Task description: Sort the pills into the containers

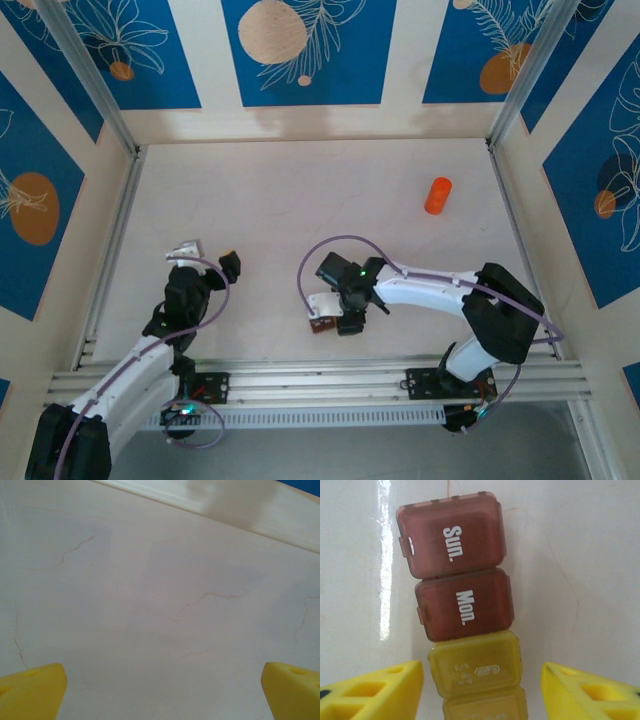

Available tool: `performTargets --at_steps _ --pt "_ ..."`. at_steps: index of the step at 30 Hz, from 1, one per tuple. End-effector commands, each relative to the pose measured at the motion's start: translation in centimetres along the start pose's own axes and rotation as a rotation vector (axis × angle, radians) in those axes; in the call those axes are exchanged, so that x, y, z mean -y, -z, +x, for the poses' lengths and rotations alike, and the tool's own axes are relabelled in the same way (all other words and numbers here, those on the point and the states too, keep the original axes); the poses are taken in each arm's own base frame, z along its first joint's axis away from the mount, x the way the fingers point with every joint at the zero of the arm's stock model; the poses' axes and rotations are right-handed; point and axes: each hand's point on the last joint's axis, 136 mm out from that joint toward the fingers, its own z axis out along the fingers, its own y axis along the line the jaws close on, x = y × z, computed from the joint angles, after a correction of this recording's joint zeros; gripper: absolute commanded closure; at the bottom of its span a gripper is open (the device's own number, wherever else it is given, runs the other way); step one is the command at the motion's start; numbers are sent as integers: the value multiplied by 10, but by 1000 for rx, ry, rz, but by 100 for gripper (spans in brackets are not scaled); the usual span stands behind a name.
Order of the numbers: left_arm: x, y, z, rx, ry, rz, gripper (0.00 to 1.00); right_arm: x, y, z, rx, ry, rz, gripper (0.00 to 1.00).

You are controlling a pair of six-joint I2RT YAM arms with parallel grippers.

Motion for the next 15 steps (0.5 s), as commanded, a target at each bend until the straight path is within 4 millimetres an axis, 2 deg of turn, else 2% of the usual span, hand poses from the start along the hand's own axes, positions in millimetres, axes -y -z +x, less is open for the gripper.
performTargets --at_steps 1,11,15 --pt "3 0 1 5 10 18 1 -5 -2 -6 6 5 -63 42" --pt "3 0 0 6 10 19 1 6 -9 -2 -3 10 -48 56" --pt "3 0 0 5 12 20 1 29 0 2 12 -2 2 64"
